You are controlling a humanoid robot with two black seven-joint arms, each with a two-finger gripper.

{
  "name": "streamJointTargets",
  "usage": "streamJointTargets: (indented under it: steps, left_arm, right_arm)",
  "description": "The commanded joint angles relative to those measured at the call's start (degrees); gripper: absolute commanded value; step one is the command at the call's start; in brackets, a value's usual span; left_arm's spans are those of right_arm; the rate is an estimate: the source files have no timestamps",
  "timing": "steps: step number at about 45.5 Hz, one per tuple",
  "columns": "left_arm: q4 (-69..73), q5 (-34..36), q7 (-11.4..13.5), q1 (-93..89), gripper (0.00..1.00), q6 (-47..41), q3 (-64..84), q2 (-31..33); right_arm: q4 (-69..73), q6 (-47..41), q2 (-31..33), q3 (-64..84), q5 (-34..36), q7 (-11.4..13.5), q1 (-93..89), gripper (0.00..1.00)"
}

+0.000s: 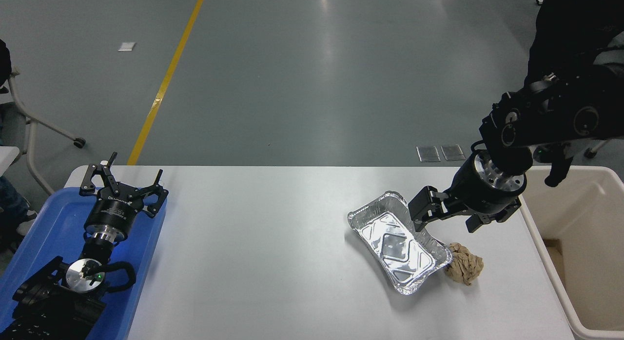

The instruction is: Pick up foil plate and place in dustbin

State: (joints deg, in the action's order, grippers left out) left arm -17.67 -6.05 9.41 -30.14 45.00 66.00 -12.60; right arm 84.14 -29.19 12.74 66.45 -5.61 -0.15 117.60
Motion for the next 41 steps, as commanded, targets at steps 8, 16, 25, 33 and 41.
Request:
streamJointTargets:
  steps: [8, 16, 25, 33, 41]
  left_arm:
    - [0.0, 0.1, 0.0, 0.0, 0.99, 0.0, -0.3, -0.1]
    - [0.0, 0.1, 0.0, 0.0, 0.99, 0.0, -0.3, -0.1]
    - [0.0, 0.1, 0.0, 0.0, 0.99, 0.0, -0.3, -0.1]
    - [0.0, 0.1, 0.0, 0.0, 0.99, 0.0, -0.3, -0.1]
    - [-0.1, 0.1, 0.0, 0.0, 0.99, 0.0, -0.3, -0.1]
  right_arm:
    - [-14.0, 15.5, -0.2, -4.5, -7.7, -0.1, -15.9, 1.00]
    - [-20.1, 26.2, -0.3, -4.8, -13.5, -1.9, -25.7, 1.00]
    - [-31.4, 43.2, -0.4, -5.3, -20.1, -4.2, -39.2, 1.00]
    - [-37.7, 45.0, -0.5, -12.4, -22.4, -4.3, -48.9, 1.00]
    - [-38.2, 45.1, -0.6, -16.0, -22.3, -4.1, -50.7, 1.00]
